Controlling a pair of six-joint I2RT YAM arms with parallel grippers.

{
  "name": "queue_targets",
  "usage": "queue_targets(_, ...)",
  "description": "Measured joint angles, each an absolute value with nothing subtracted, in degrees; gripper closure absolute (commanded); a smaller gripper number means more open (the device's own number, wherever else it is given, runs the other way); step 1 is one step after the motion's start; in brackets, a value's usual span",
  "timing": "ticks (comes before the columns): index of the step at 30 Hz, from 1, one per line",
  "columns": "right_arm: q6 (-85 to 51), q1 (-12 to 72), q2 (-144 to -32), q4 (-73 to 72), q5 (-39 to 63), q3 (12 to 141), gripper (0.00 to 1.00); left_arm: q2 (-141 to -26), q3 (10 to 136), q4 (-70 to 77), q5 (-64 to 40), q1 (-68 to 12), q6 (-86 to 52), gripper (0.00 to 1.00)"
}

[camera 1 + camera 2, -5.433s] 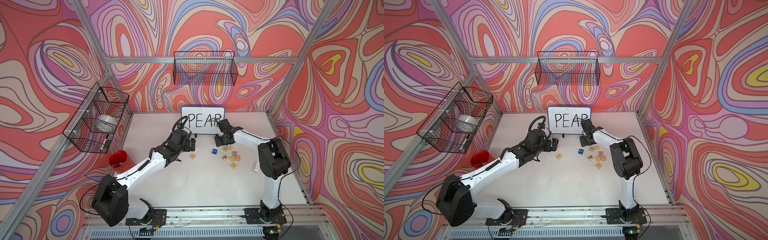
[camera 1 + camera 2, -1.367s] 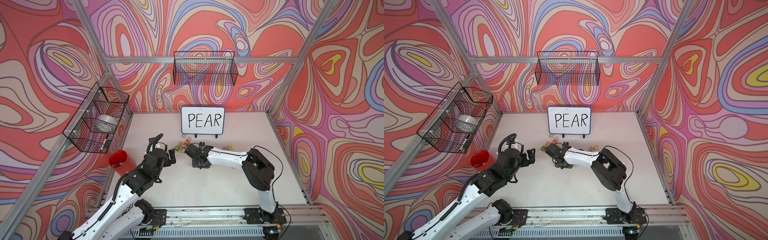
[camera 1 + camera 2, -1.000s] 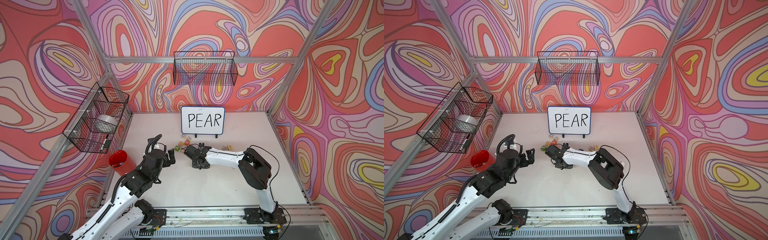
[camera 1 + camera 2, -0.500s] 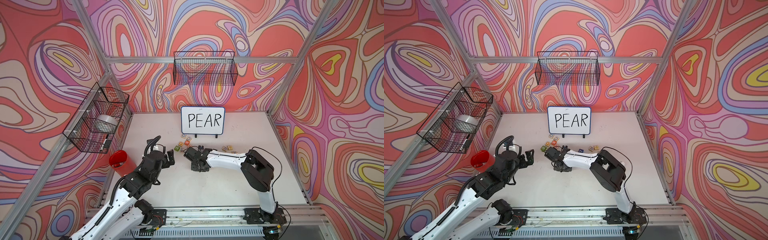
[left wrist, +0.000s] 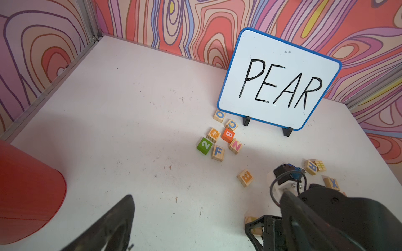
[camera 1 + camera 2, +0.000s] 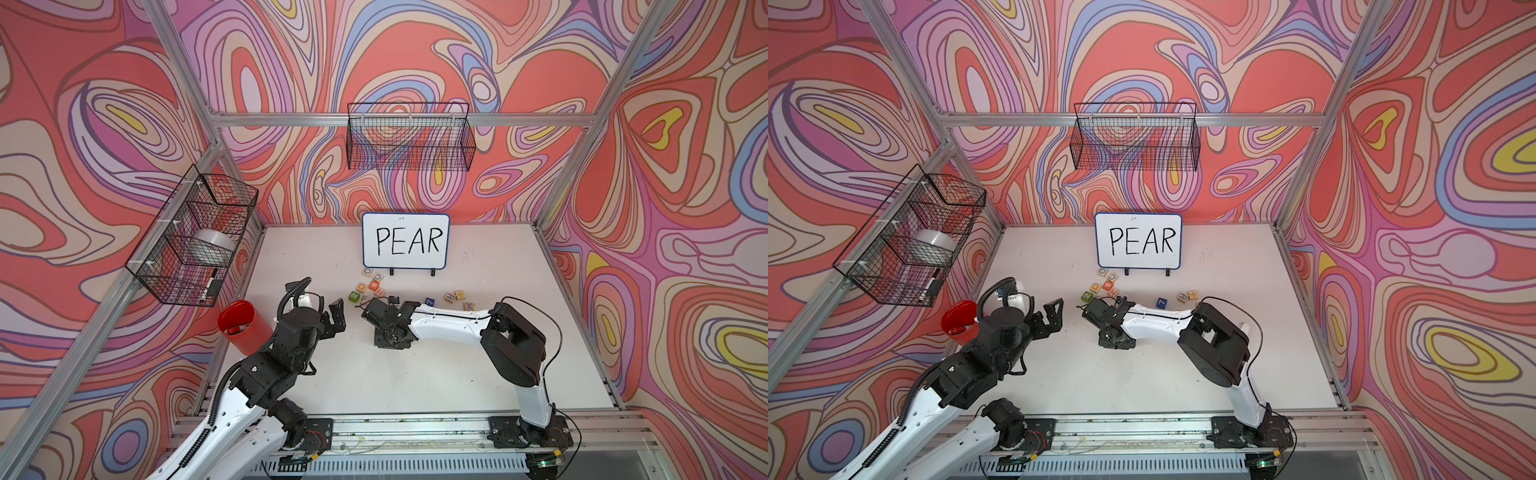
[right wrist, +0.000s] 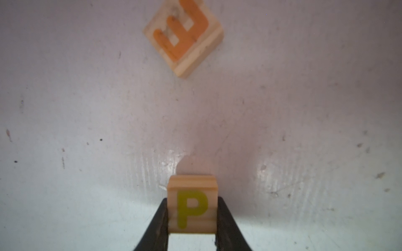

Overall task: Spell the uppercase word “pear” with letter blocks
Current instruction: Place the letter block at the center of the board.

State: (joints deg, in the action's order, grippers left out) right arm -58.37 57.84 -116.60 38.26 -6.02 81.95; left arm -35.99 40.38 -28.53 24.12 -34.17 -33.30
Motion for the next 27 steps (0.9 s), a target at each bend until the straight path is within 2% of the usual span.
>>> queue_targets(14, -59.0, 57.8, -117.2, 38.8, -6.0, 82.8, 0.51, -35.7, 40.0, -28.8, 25.0, -34.2, -33.7, 0.0)
queue_targets(23, -59.2, 57.8, -111.2, 39.0, -13.5, 82.7, 0.37, -40.4, 42.2, -29.0, 25.3, -34.2, -33.6, 0.0)
queue_targets(27, -58.2, 57.4, -110.0, 41.1, -18.9, 85.3, 0.37, -45.3, 46.2, -28.9, 25.1, -34.2, -32.6, 0.0)
